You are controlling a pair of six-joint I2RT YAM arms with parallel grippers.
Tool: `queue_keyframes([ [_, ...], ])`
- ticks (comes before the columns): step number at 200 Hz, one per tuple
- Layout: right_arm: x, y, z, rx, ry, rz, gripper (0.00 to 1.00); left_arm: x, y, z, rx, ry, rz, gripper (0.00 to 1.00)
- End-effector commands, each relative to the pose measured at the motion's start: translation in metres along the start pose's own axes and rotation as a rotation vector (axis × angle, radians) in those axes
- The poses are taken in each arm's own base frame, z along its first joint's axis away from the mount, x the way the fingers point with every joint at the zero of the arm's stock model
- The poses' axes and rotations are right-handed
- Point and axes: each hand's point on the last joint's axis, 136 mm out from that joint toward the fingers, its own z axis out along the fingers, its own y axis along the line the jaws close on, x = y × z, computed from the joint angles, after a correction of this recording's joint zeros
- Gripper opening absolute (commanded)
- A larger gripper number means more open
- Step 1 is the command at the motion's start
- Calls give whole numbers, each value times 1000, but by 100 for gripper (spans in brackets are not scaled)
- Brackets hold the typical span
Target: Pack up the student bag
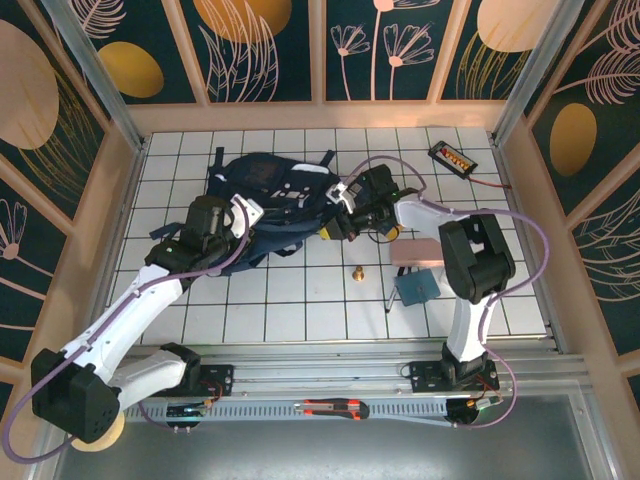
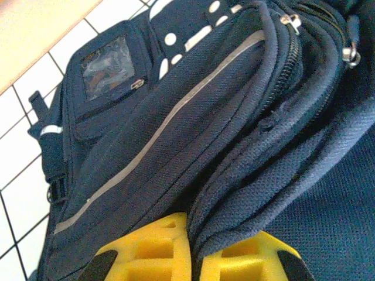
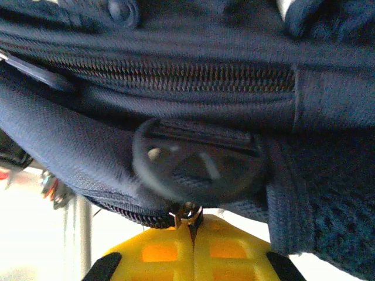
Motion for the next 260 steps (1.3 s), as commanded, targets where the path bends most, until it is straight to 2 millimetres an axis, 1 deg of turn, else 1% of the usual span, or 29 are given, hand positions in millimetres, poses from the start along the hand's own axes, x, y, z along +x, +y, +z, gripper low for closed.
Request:
queue_keyframes([
  [1, 18, 38, 12, -175, 75, 80, 13, -13, 12, 2, -47, -61, -36, 0],
  [6, 18, 31, 14, -129, 77, 80, 20, -13, 12, 1, -45, -65, -37, 0],
  [12, 18, 17, 15, -47, 73, 83, 29, -14, 11, 1, -42, -69, -39, 0],
  [18, 17, 7, 13, 15, 56, 82, 30, -15, 11, 0, -38, -74, -38, 0],
  [23, 12, 3, 9, 50, 29, 80, 32, -16, 10, -1, -33, -77, -40, 0],
  [29, 6, -3, 4, 89, -16, 83, 38, -16, 9, -2, -26, -81, -43, 0],
  [33, -1, -5, 0, 111, -52, 79, 39, -17, 8, -3, -22, -83, -45, 0],
  [50, -21, 2, -15, 125, -192, 66, 40, -21, 6, -7, -3, -100, -59, 0],
  [58, -26, 3, -21, 139, -240, 72, 42, -24, 5, -9, 6, -114, -69, 0],
  [69, -30, 2, -25, 150, -284, 82, 43, -29, 4, -12, 18, -129, -81, 0],
  [80, -30, 1, -29, 177, -310, 82, 44, -34, 3, -15, 32, -140, -92, 0],
  [88, -28, -2, -34, 229, -323, 67, 47, -38, 3, -18, 40, -148, -100, 0],
  [93, -26, -5, -38, 280, -334, 45, 49, -41, 3, -20, 43, -155, -101, 0],
  [101, -24, -6, -45, 357, -351, -15, 52, -45, 3, -22, 51, -162, -105, 0],
  [105, -20, -6, -47, 397, -349, -53, 53, -47, 2, -23, 58, -164, -106, 0],
  [121, -16, 4, -55, 522, -361, -265, 58, -53, 0, -27, 82, -168, -109, 0],
  [123, -14, 5, -55, 539, -360, -298, 59, -54, 0, -27, 83, -169, -110, 0],
  [133, -11, 8, -58, 582, -380, -389, 60, -56, 1, -29, 86, -166, -113, 0],
  [137, -8, 7, -59, 597, -388, -405, 61, -56, 1, -29, 87, -165, -113, 0],
  [146, -10, 7, -62, 611, -423, -435, 61, -56, 1, -30, 85, -166, -115, 0],
  [160, -13, 7, -59, 613, -449, -474, 61, -55, 0, -30, 87, -161, -121, 0],
  [161, -13, 8, -56, 610, -448, -481, 61, -55, 0, -30, 87, -161, -121, 0],
  [171, -17, 10, -48, 609, -453, -514, 61, -53, -1, -30, 94, -155, -125, 0],
  [184, -25, 3, -43, 657, -464, -531, 61, -53, -2, -30, 97, -151, -131, 0],
  [204, -39, -7, -42, 706, -511, -545, 61, -51, -2, -29, 100, -144, -138, 0],
  [229, -51, -15, -38, 719, -524, -557, 60, -49, -1, -30, 94, -136, -137, 0],
  [260, -54, -19, -34, 711, -524, -555, 58, -48, 0, -31, 84, -133, -135, 0],
])
